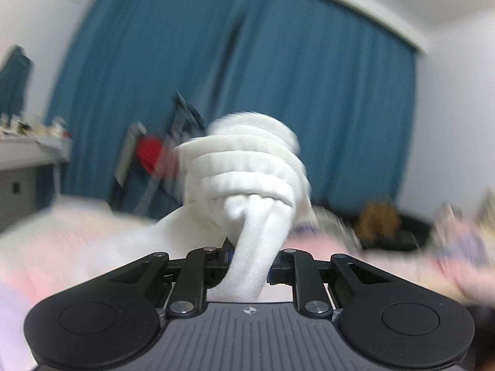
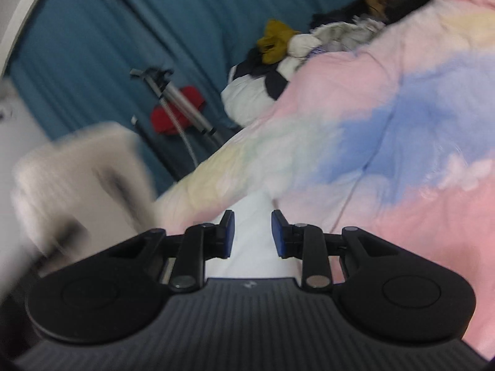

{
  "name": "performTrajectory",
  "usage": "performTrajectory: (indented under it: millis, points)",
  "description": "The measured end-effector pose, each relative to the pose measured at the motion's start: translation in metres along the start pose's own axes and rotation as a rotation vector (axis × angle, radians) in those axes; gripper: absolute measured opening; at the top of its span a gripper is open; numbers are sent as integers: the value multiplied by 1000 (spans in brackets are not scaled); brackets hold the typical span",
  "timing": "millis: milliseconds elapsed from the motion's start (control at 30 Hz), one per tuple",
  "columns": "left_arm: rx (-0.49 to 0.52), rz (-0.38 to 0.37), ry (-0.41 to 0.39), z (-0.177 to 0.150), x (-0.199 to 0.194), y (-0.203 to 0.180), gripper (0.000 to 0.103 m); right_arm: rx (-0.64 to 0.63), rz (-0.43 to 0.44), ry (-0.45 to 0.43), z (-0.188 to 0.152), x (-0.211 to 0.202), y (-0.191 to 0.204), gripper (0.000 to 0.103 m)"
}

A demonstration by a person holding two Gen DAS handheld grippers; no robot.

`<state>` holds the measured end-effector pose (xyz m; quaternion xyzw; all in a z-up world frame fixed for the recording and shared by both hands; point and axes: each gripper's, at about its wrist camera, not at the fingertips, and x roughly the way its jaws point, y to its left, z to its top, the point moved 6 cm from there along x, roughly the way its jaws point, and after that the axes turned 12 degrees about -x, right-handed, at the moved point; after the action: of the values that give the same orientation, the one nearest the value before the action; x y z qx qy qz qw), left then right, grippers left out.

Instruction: Fold clothes

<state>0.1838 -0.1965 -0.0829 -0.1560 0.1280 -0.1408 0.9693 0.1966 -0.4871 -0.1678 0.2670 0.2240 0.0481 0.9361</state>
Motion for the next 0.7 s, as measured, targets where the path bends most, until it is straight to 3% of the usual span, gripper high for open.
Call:
performTrajectory:
  millis: [100, 200, 267, 367, 433, 500, 567, 633, 667, 700]
  points:
    - [125, -14, 108, -59, 17, -26, 18, 67, 48, -12, 5, 1, -15, 30]
    - [269, -14, 97, -86, 22, -36, 19, 138, 115, -18, 9, 3, -25, 30]
    - [309, -25, 122, -91, 28, -40, 21, 181, 147, -5, 10, 7, -30, 30]
    - [363, -54, 190, -97, 33, -34, 32, 233, 201, 37, 11, 16, -33, 30]
    - [416, -86, 244, -98, 32, -25, 61, 239, 249, 76, 13, 23, -30, 30]
    - [473, -102, 269, -95, 26, -8, 70, 162, 286, 138, 18, 31, -19, 30]
    - [558, -104, 293, -100, 14, -5, 71, 96, 310, 177, 21, 35, -13, 32]
    - [625, -116, 336, -110, -8, -5, 71, 106, 303, 195, 19, 37, -17, 52]
    - [648, -123, 358, -108, -11, 5, 71, 128, 290, 204, 16, 39, -21, 68]
    - [666, -135, 384, -111, -13, 12, 71, 143, 275, 214, 14, 42, -25, 75]
